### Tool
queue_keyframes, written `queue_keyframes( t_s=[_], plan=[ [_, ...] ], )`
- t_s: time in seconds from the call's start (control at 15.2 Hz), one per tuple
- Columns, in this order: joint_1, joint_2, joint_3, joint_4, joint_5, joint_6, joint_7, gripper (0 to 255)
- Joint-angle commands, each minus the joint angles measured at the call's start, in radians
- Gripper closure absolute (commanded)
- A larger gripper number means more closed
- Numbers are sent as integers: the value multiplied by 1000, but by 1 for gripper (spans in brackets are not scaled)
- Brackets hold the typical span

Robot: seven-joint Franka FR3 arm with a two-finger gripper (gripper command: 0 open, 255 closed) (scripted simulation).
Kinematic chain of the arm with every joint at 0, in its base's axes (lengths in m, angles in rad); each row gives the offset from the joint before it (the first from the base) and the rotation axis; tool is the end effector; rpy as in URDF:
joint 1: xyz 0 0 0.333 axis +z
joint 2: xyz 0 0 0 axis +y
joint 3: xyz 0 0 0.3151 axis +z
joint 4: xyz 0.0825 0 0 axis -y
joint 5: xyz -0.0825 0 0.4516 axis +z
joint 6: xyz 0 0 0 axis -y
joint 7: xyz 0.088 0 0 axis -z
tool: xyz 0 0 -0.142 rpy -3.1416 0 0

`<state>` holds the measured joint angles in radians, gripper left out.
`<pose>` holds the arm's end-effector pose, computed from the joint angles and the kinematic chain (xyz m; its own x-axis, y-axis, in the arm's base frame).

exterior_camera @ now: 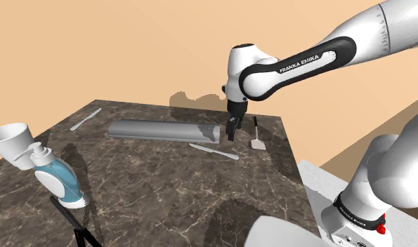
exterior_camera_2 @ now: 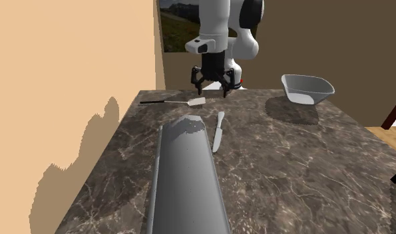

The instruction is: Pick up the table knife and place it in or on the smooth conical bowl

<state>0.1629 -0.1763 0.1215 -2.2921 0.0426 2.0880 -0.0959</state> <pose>0.5166 0.1539 0.3490 0.9367 0.3491 -0.0274 0.3487 -0.9371 -0.0178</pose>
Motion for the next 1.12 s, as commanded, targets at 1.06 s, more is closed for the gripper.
queue_keyframes(
  t_s=[1.06],
  plan=[
    [44, 275, 44, 84, -23, 211, -1, 0]
  ],
)
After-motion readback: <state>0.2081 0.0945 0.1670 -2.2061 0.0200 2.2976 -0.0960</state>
